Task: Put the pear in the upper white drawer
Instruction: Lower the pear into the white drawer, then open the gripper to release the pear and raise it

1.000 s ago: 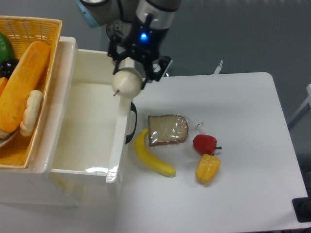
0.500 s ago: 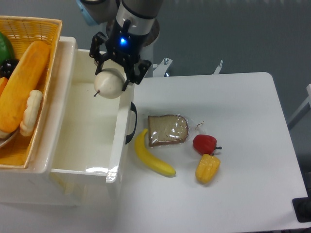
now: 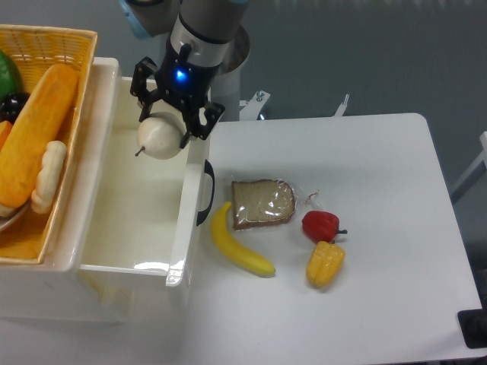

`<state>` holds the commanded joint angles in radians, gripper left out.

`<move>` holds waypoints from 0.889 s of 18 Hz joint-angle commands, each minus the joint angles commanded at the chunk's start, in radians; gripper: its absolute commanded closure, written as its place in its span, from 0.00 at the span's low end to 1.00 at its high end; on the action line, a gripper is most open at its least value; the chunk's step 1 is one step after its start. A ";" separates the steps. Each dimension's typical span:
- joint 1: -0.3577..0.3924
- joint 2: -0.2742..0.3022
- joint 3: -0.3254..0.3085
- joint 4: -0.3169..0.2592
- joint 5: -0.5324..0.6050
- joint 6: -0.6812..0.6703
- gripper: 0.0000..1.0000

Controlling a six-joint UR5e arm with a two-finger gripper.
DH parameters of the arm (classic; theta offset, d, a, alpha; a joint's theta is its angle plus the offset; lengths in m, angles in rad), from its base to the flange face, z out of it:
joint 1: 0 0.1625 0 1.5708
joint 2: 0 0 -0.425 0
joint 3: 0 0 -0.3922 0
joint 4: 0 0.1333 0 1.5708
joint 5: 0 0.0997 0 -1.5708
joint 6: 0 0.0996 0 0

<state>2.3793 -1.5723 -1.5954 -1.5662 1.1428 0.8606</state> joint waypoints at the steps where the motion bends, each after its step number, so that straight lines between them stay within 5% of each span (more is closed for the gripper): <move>1: -0.005 -0.003 -0.002 0.002 0.000 0.001 0.24; 3: -0.008 -0.011 -0.002 0.002 0.000 0.003 0.24; 5: -0.012 -0.012 -0.002 0.005 0.000 0.009 0.09; 16: -0.008 -0.012 0.009 0.005 0.003 0.009 0.04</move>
<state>2.3715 -1.5846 -1.5861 -1.5616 1.1459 0.8698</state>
